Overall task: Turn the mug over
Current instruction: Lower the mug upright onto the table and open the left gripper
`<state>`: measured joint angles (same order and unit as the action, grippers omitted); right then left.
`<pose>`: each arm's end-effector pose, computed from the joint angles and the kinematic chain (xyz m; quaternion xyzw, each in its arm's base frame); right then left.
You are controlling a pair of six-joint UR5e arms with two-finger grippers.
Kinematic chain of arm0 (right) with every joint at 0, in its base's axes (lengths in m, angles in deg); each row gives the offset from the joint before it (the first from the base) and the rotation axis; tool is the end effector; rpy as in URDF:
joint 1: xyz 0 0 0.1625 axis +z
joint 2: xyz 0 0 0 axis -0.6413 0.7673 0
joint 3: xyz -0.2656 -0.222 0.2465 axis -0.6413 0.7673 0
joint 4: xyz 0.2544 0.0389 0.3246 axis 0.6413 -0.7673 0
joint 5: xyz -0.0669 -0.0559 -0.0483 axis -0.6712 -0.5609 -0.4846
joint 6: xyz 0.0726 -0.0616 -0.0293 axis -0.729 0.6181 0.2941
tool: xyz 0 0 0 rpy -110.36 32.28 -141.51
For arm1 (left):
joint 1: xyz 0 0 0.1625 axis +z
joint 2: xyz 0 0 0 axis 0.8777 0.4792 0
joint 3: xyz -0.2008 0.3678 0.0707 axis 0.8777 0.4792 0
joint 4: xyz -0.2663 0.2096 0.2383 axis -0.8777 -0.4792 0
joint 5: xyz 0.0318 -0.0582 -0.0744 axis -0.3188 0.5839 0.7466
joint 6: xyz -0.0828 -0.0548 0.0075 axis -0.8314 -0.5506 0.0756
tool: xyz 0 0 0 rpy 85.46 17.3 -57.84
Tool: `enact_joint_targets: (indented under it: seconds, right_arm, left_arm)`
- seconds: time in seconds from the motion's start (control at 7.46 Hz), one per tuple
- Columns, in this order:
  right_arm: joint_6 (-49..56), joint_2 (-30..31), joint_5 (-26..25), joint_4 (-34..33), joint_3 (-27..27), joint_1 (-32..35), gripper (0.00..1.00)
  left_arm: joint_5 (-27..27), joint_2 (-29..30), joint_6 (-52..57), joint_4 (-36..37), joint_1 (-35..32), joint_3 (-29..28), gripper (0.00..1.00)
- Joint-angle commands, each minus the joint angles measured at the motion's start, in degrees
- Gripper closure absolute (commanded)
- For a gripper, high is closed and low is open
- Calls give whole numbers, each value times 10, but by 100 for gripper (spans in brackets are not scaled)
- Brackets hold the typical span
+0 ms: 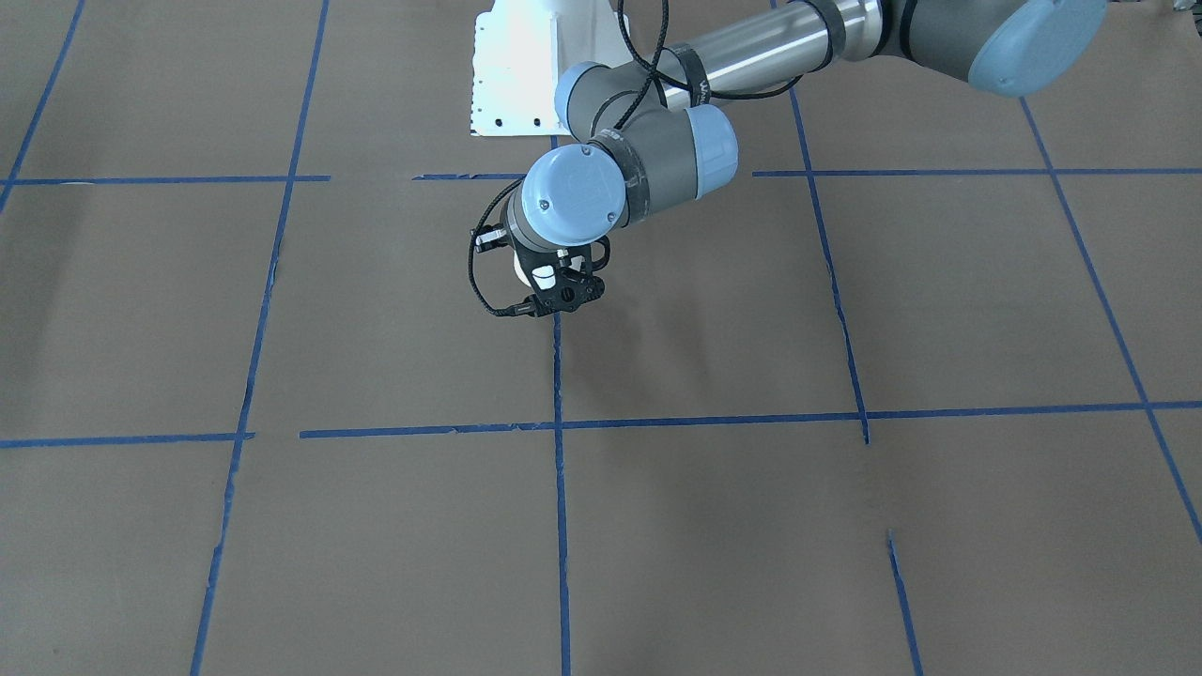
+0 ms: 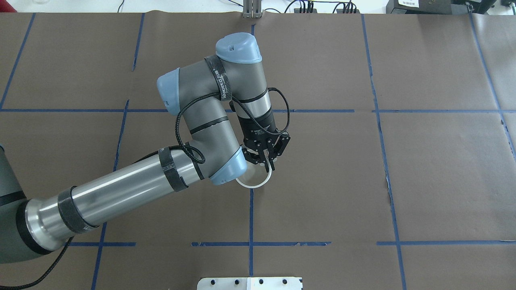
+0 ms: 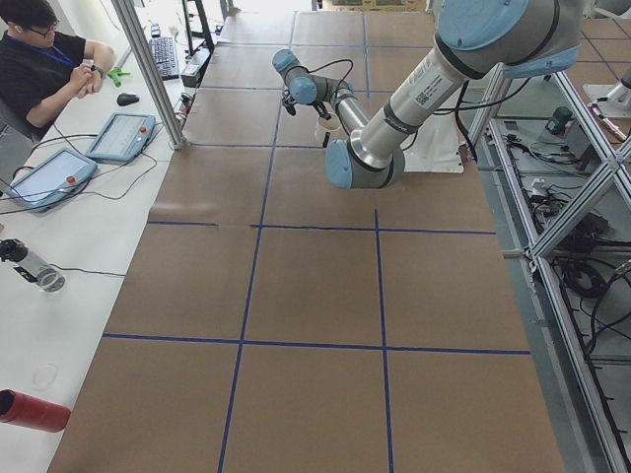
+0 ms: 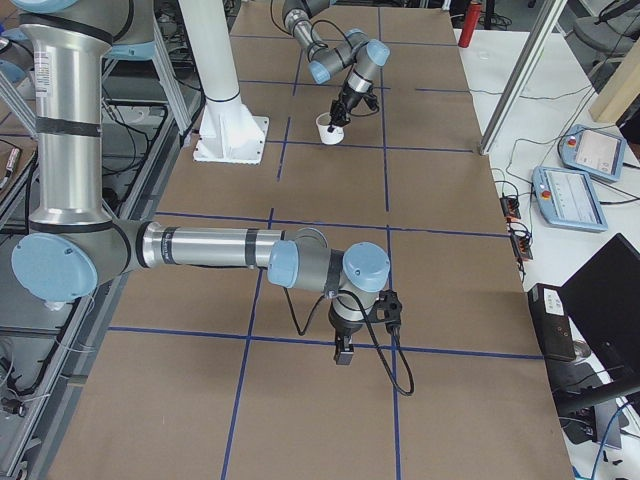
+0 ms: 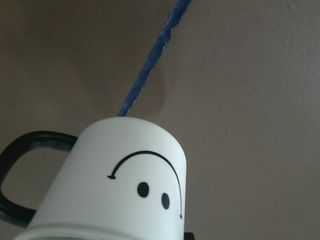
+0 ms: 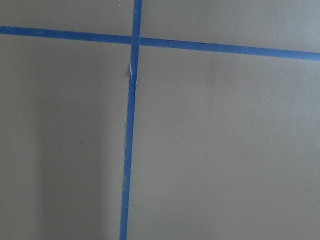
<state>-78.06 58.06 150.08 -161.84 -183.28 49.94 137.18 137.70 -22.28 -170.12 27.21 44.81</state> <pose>0.0673 -0.4550 0.6677 -0.0375 -0.3484 -0.0474 0.9354 0.6093 -0.4775 0.1198 -0.2794 0.4453 -0.0290 0.8502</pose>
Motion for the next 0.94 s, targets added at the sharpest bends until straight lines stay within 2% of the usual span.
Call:
enact_joint_targets:
  seconds: [0.0, 0.27, 0.4, 0.54, 0.8]
  right_arm:
    - [0, 0, 0, 0, 0, 0, 0]
    - [0, 0, 0, 0, 0, 0, 0]
    - [0, 0, 0, 0, 0, 0, 0]
    - [0, 0, 0, 0, 0, 0, 0]
    - [0, 0, 0, 0, 0, 0, 0]
  left_arm:
    - [-30, -2, 74, 25, 1, 0, 100]
    - [-42, -15, 74, 25, 10, 1, 99]
    - [-42, -16, 72, 26, 15, 2, 62]
    - [-43, -16, 66, 27, 15, 3, 2]
    - [-42, -17, 66, 26, 15, 25, 0]
